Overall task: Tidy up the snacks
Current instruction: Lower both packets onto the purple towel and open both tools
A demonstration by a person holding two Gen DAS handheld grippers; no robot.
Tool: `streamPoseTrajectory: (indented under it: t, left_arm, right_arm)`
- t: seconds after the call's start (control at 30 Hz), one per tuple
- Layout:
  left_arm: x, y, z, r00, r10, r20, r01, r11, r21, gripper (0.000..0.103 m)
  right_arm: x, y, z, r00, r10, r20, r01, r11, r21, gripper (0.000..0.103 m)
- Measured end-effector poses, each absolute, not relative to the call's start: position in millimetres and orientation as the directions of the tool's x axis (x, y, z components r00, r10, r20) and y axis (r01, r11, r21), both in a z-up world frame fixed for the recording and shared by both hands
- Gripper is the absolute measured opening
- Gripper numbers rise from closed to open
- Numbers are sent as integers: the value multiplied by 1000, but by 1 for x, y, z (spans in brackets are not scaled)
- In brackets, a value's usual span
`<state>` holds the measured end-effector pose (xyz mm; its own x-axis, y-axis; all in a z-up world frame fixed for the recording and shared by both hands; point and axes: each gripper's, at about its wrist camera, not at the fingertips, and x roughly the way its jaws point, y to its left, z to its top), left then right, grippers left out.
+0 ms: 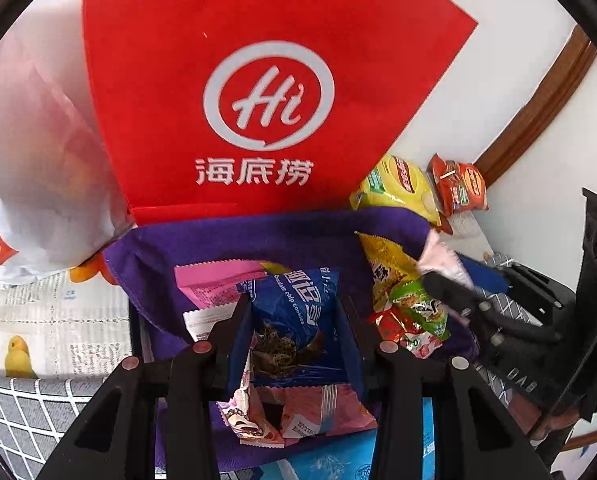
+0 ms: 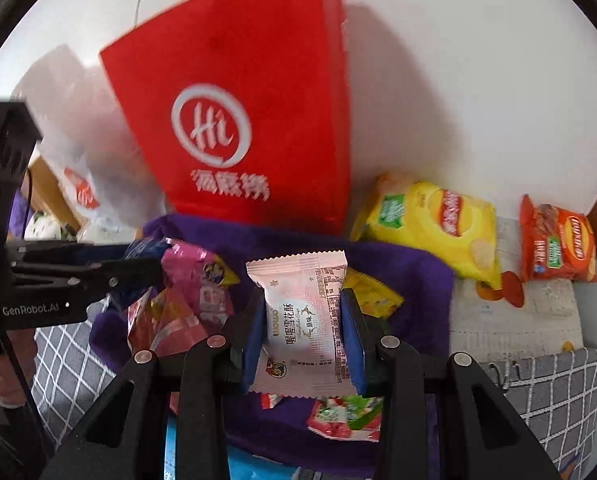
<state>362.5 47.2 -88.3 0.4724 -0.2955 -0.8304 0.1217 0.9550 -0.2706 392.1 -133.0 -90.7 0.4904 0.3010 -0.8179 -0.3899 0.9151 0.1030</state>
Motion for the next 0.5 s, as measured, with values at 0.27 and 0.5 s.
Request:
streamPoseTrajectory:
  t: [0.27,0.5]
  left_arm:
    - [369,45,-105,423,-307,-852,116,952,-285,39]
    - [374,45,-115,394,-305,-867,114,952,-283,39]
  right_arm:
    - [391,-111,-120,418,285,-862,-447,891,78,36]
    - [397,-108,-137,376,254,-891,-438,896,71,37]
